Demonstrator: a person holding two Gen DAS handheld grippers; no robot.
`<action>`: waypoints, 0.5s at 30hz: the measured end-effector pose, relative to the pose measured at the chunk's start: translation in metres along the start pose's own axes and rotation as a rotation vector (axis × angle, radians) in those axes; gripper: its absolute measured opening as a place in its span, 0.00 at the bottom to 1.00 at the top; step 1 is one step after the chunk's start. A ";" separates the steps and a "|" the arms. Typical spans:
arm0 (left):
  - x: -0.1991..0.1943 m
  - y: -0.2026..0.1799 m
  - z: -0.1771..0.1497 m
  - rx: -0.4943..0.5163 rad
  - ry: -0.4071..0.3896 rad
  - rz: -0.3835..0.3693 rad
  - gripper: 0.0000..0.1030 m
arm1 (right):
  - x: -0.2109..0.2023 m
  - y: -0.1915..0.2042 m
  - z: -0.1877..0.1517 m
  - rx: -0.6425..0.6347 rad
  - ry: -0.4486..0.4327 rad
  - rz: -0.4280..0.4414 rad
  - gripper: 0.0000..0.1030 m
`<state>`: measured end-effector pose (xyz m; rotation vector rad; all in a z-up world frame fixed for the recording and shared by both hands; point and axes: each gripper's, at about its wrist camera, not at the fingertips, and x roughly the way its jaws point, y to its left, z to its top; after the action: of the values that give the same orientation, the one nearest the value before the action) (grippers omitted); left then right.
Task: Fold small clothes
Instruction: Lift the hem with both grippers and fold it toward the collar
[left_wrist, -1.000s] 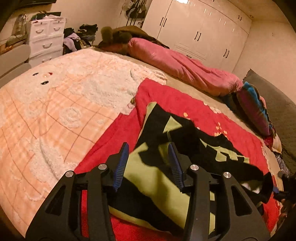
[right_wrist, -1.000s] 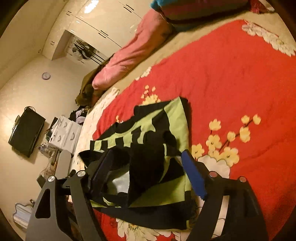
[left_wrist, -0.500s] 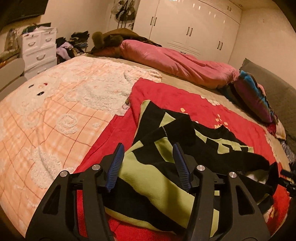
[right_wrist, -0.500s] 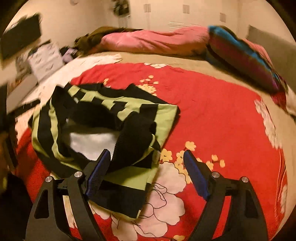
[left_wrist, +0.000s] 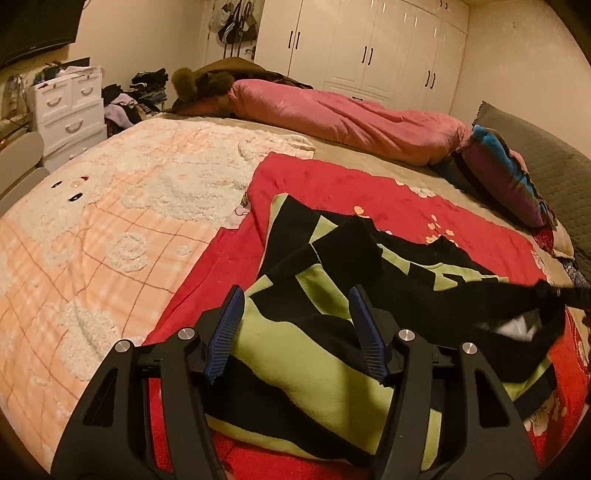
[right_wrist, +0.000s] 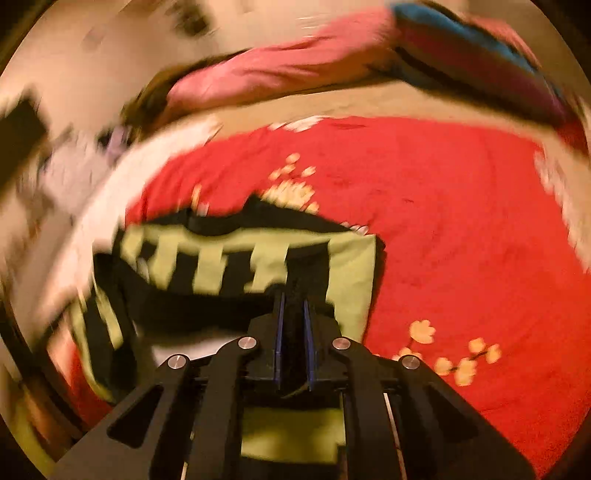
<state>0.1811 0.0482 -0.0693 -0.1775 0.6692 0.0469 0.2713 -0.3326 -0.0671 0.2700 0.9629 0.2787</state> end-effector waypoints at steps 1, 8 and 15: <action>0.000 0.000 -0.001 0.000 0.002 0.000 0.49 | 0.005 -0.014 0.006 0.099 -0.004 0.018 0.08; 0.003 0.002 -0.001 -0.013 0.007 0.005 0.49 | 0.002 -0.059 0.004 0.323 -0.092 0.060 0.40; 0.002 0.003 0.006 0.004 -0.006 -0.022 0.61 | -0.024 -0.036 -0.032 0.052 -0.099 0.112 0.74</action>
<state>0.1860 0.0522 -0.0666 -0.1810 0.6609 0.0253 0.2359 -0.3710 -0.0786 0.3824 0.8591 0.3401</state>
